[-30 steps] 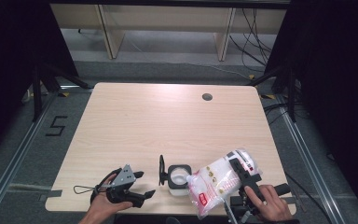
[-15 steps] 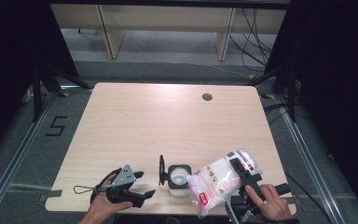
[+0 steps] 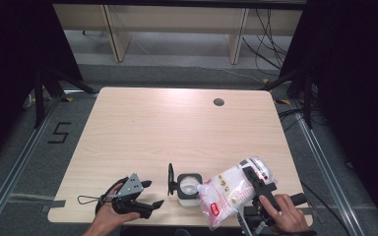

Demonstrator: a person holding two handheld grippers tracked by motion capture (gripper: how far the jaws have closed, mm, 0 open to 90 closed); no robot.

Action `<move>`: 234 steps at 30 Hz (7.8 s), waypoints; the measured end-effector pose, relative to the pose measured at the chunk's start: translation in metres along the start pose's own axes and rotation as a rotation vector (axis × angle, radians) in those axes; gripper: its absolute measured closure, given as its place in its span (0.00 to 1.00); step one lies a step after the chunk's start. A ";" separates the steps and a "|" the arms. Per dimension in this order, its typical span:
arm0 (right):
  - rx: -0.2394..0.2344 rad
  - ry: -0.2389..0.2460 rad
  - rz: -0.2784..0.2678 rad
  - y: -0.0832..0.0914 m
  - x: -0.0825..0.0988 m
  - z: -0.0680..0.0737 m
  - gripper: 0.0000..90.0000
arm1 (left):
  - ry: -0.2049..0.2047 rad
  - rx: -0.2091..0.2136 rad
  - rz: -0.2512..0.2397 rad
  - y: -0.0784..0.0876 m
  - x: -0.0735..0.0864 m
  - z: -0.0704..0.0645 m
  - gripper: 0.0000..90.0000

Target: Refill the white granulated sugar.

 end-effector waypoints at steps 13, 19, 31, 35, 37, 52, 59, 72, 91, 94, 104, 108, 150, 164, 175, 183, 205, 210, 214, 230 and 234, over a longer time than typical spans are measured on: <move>-0.018 -0.001 0.015 0.001 0.000 0.000 0.49 | 0.004 0.002 -0.003 0.000 0.000 0.000 0.23; -0.010 0.023 0.008 0.001 0.000 -0.003 0.49 | 0.002 0.002 -0.003 0.000 0.000 0.000 0.23; -0.010 -0.048 0.021 0.002 0.001 0.002 0.49 | 0.002 0.003 -0.002 0.000 0.000 0.000 0.23; 0.011 0.021 -0.009 0.000 0.000 -0.003 0.49 | 0.011 0.005 -0.002 0.000 0.000 -0.001 0.23; 0.013 0.000 -0.007 0.000 0.000 -0.001 0.49 | 0.006 0.005 -0.001 0.000 0.000 -0.001 0.23; 0.010 0.041 -0.003 0.001 -0.001 -0.005 0.49 | -0.001 -0.007 0.006 0.000 0.000 0.000 0.23; -0.002 0.021 0.003 0.001 -0.002 -0.002 0.49 | 0.005 -0.005 0.002 0.000 0.000 -0.001 0.23; 0.029 0.033 -0.015 0.000 -0.002 -0.003 0.49 | 0.003 0.002 0.003 0.000 0.000 -0.001 0.23; 0.006 0.040 0.006 0.001 -0.003 -0.004 0.49 | 0.014 0.007 -0.002 -0.001 0.000 -0.001 0.23; 0.007 0.041 0.004 0.001 -0.003 -0.004 0.49 | 0.013 0.002 0.002 0.000 0.000 -0.001 0.23; -0.011 -0.024 0.006 0.000 0.000 0.001 0.49 | -0.014 0.006 0.001 0.000 0.000 0.000 0.23; -0.002 0.014 -0.005 -0.001 0.000 -0.002 0.49 | 0.000 0.005 0.000 0.000 0.000 -0.001 0.23; -0.143 -0.188 -0.106 -0.020 0.011 0.020 0.52 | 0.012 -0.004 0.004 0.000 0.000 -0.002 0.23; -0.133 -0.139 -0.104 -0.021 0.008 0.018 0.53 | -0.013 0.000 0.000 -0.001 0.000 0.000 0.23; -0.148 -0.194 -0.111 -0.023 0.007 0.023 0.53 | -0.010 0.003 -0.006 -0.001 0.000 -0.001 0.23; -0.152 -0.147 -0.109 -0.026 0.006 0.022 0.53 | -0.013 0.001 -0.001 -0.001 0.000 -0.001 0.23; -0.166 -0.147 -0.104 -0.027 0.006 0.026 0.55 | -0.011 0.003 -0.003 -0.001 0.000 0.000 0.23; -0.187 -0.233 -0.149 -0.030 0.010 0.027 0.55 | -0.011 0.008 -0.009 -0.001 0.000 0.000 0.23; -0.215 -0.341 -0.169 -0.030 0.013 0.032 0.55 | -0.002 0.007 -0.019 -0.001 0.000 -0.001 0.23; -0.295 -0.563 -0.295 -0.034 0.018 0.039 0.55 | -0.003 -0.001 -0.016 0.001 -0.001 0.001 0.23; -0.316 -0.643 -0.323 -0.036 0.019 0.039 0.55 | 0.023 0.000 -0.022 0.001 -0.001 0.001 0.23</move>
Point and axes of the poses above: each handheld gripper's, and its own axes: y roughly backward along the jaws, x roughly out of its underside, z roughly to its left, the point moved 2 cm from there along -y, roughly forward along the jaws, and after that the axes turned 4 degrees about y, right-handed, at the moved point
